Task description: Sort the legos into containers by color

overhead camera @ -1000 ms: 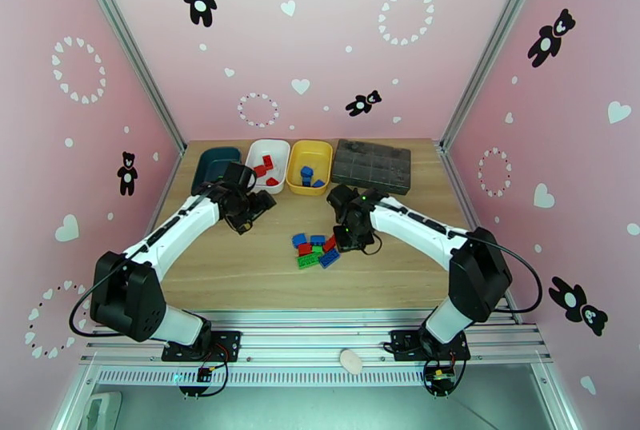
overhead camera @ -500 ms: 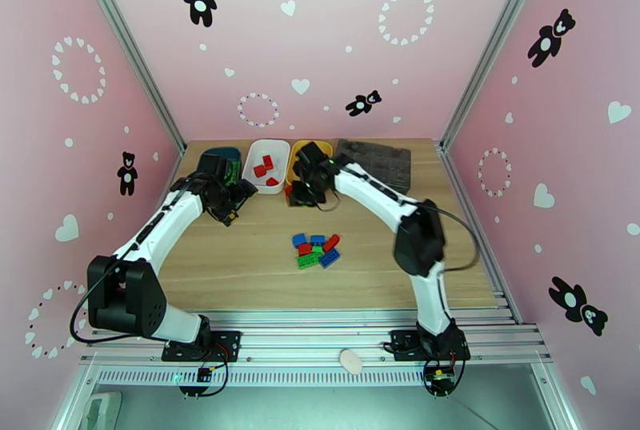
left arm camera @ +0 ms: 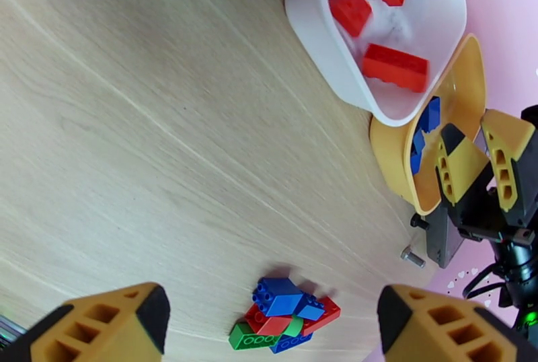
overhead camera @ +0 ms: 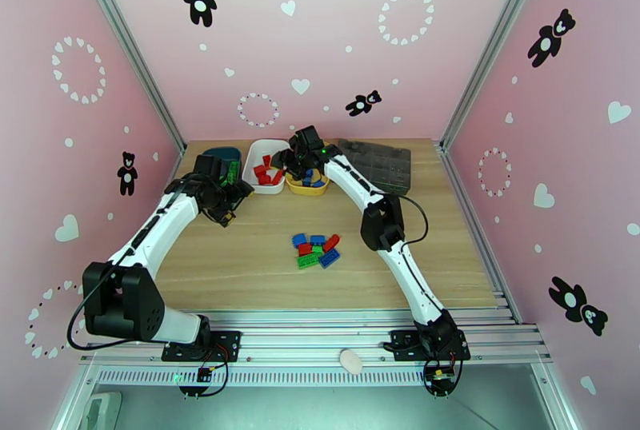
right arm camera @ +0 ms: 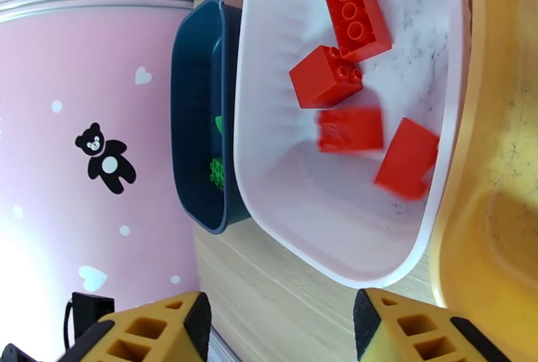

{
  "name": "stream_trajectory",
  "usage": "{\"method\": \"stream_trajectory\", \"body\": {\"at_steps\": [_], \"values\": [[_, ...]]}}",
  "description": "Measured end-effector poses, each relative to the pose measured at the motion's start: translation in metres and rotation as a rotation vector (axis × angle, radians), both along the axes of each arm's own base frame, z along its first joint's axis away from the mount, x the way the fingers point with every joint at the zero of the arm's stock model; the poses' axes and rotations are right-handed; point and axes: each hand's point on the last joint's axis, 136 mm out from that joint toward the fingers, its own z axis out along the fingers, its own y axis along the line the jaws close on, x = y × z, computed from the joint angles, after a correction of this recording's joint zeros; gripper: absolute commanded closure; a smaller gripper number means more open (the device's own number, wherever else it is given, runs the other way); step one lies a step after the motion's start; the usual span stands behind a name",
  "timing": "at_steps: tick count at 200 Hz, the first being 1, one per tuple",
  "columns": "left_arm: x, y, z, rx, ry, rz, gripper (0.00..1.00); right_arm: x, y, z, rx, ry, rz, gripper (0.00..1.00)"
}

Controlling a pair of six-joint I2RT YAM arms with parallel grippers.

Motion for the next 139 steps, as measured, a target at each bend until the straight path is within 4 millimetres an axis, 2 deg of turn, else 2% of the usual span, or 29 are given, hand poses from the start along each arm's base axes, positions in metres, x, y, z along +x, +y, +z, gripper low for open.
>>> {"method": "stream_trajectory", "body": {"at_steps": [28, 58, 81, 102, 118, 139], "values": [[-0.004, -0.002, -0.002, 0.018, 0.008, -0.035, 0.14, -0.018, -0.009, -0.003, -0.064, 0.011, 0.033, 0.47], [-0.013, -0.019, -0.003, 0.062, 0.012, -0.123, 0.18, -0.055, -0.047, -0.002, -0.209, 0.048, 0.041, 0.46], [-0.015, -0.05, 0.002, 0.109, -0.004, -0.244, 0.24, -0.089, -0.095, 0.003, -0.308, 0.085, 0.009, 0.46], [-0.013, -0.085, 0.001, 0.157, -0.019, -0.369, 0.29, -0.119, -0.15, 0.001, -0.375, 0.128, -0.05, 0.46], [-0.012, -0.114, -0.005, 0.21, -0.018, -0.478, 0.33, -0.141, -0.192, -0.006, -0.422, 0.161, -0.103, 0.46], [-0.013, -0.158, -0.018, 0.292, -0.022, -0.643, 0.38, -0.168, -0.238, -0.016, -0.465, 0.199, -0.161, 0.46]]}}
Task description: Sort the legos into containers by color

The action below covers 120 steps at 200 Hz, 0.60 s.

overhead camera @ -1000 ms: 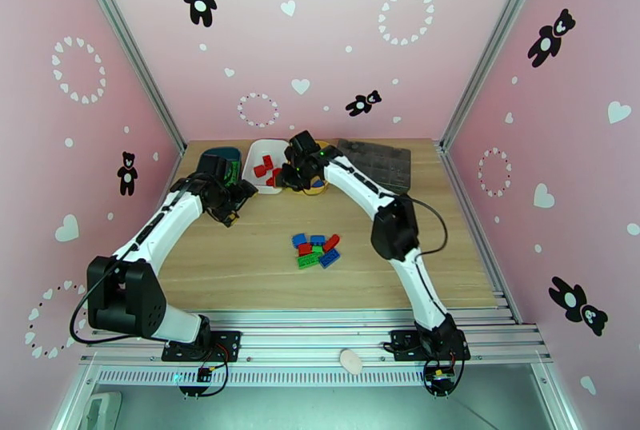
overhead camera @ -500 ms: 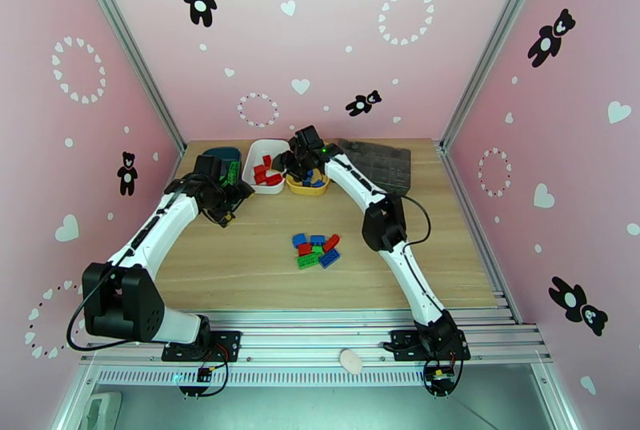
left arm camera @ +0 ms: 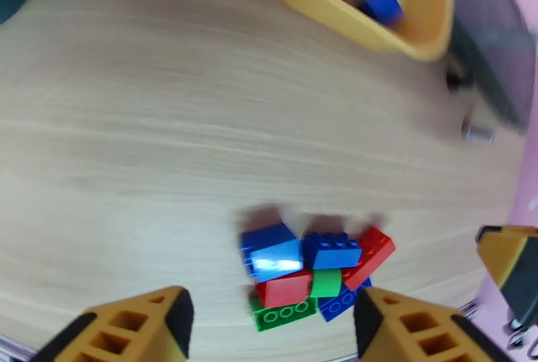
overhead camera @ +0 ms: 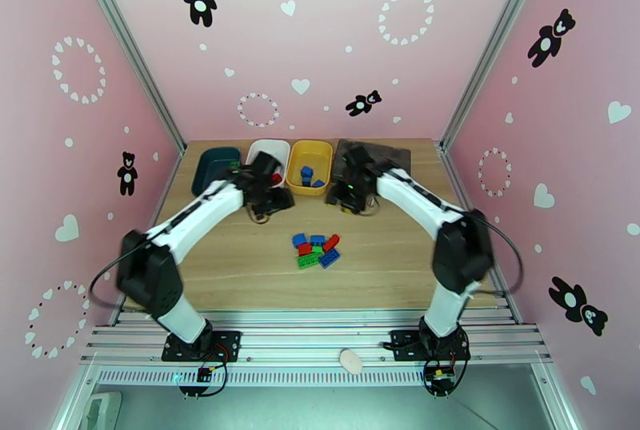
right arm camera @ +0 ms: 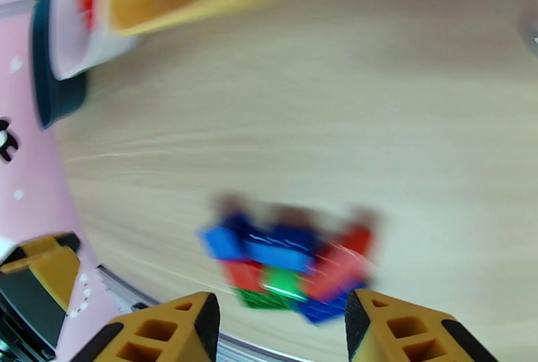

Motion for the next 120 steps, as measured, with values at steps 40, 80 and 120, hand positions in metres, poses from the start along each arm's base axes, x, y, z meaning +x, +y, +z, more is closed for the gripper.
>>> {"method": "stream_trajectory", "body": {"at_steps": [40, 80, 120], "values": [[-0.015, -0.086, -0.03, 0.136, -0.014, -0.307, 0.42, -0.056, -0.061, -0.009, -0.034, 0.022, -0.089, 0.46], [-0.029, -0.135, -0.06, 0.216, -0.004, -0.478, 0.42, -0.099, -0.086, -0.012, -0.032, 0.012, -0.131, 0.45], [-0.032, -0.142, -0.085, 0.286, 0.024, -0.521, 0.43, -0.126, -0.095, -0.02, -0.027, 0.029, -0.154, 0.45]]}}
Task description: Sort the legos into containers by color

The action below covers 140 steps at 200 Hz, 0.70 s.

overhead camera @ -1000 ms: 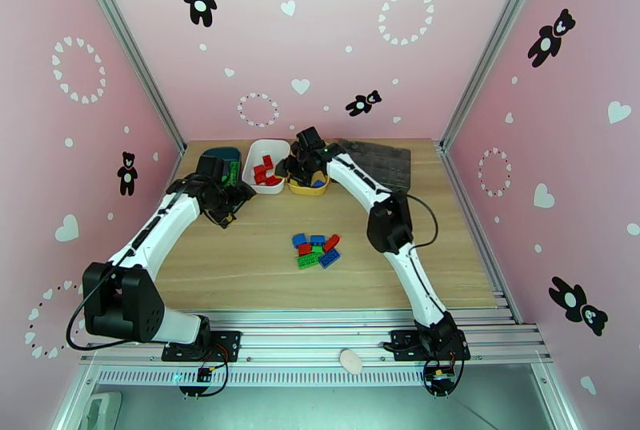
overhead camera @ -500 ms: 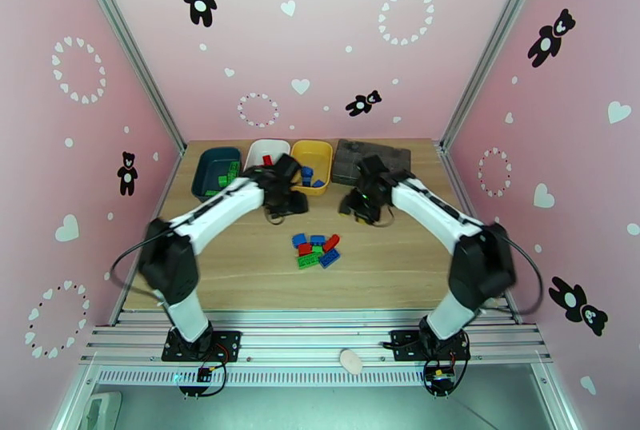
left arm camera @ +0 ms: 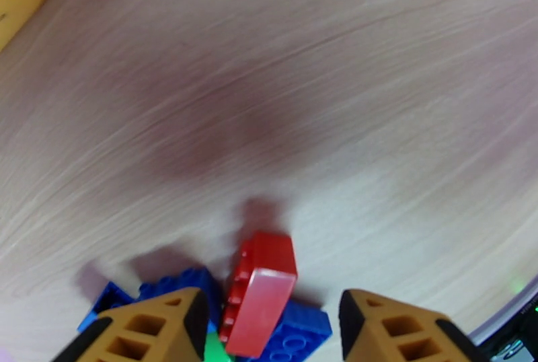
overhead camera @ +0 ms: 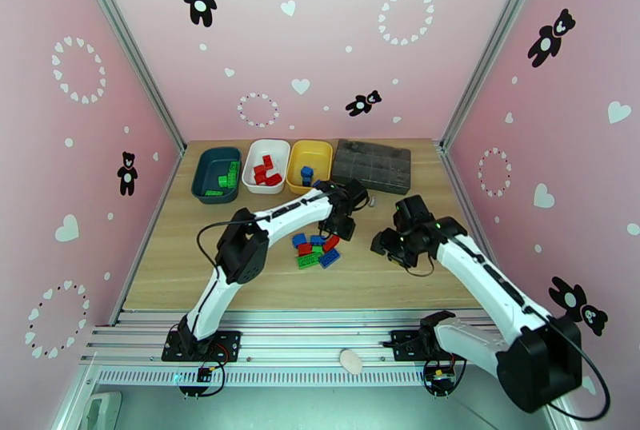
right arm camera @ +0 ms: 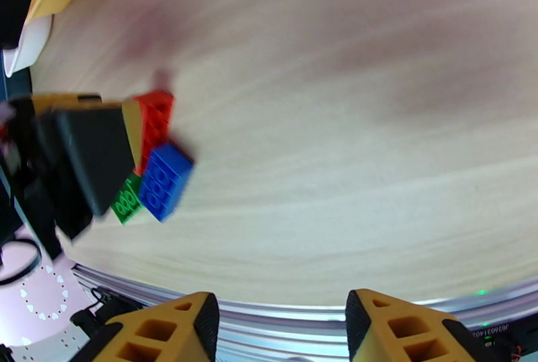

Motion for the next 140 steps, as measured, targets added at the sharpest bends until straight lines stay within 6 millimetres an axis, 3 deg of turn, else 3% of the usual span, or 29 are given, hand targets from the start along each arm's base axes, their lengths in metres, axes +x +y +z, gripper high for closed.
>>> {"method": "stream_trajectory", "body": {"at_steps": [41, 140], "values": [[-0.003, 0.006, -0.014, 0.049, 0.019, -0.004, 0.46, -0.009, -0.003, 0.0, -0.001, 0.003, -0.001, 0.45], [-0.014, -0.003, -0.014, 0.051, 0.019, -0.033, 0.51, -0.009, -0.004, 0.0, 0.001, 0.005, 0.001, 0.45]]}}
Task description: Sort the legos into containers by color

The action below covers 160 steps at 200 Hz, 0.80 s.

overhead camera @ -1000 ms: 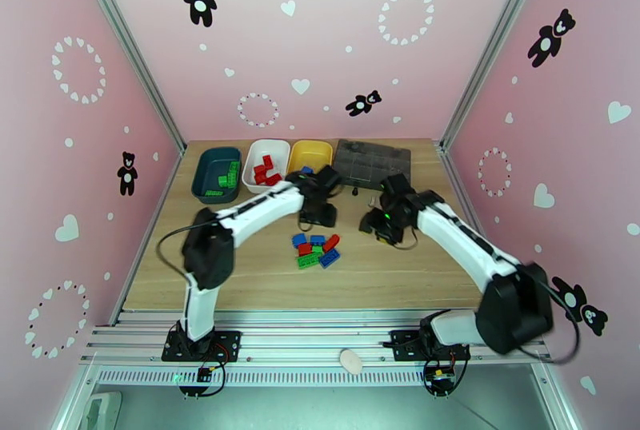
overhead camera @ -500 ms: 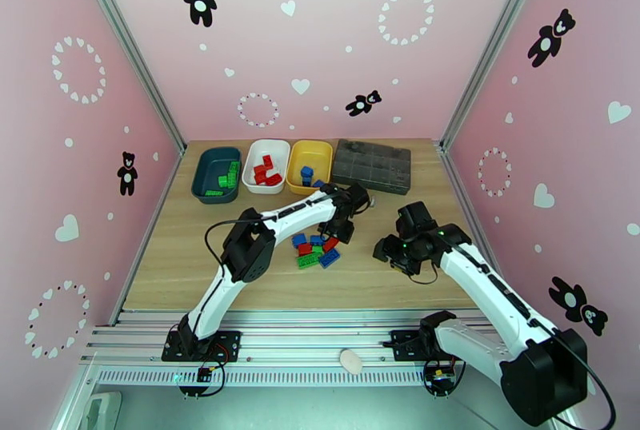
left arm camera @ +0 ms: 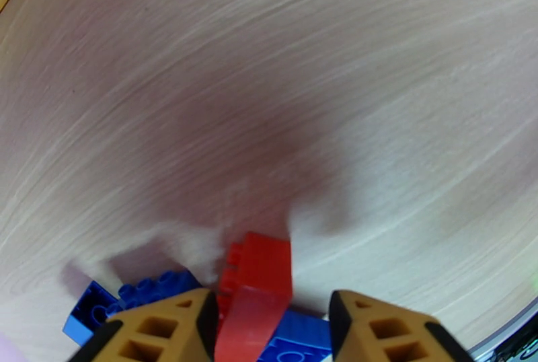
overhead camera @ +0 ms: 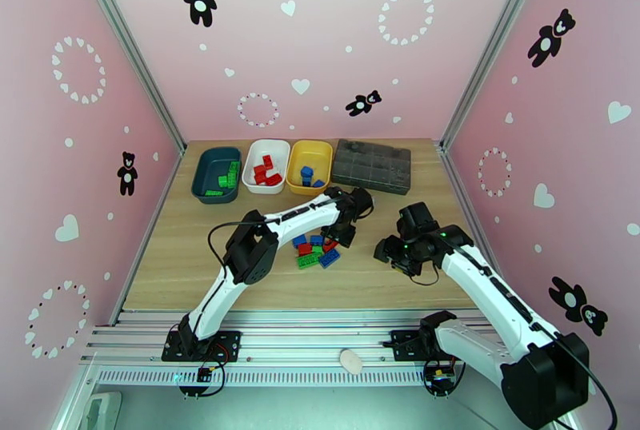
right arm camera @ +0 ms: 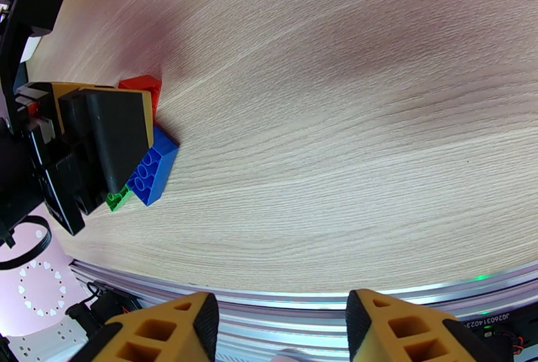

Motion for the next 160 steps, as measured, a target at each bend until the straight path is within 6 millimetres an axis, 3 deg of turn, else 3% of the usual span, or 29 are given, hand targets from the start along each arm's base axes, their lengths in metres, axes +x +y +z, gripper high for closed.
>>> {"method": "stream_trajectory", "body": {"at_steps": [49, 83, 160], "values": [[0.001, 0.002, -0.002, 0.015, -0.007, 0.001, 0.53, 0.001, 0.0, -0.005, -0.001, 0.023, 0.007, 0.45], [0.001, 0.006, -0.012, 0.046, -0.002, 0.003, 0.51, 0.002, 0.002, -0.008, 0.003, 0.037, 0.012, 0.45], [0.0, 0.012, -0.014, 0.073, -0.001, 0.007, 0.48, 0.008, 0.005, -0.013, 0.009, 0.047, 0.014, 0.45]]}}
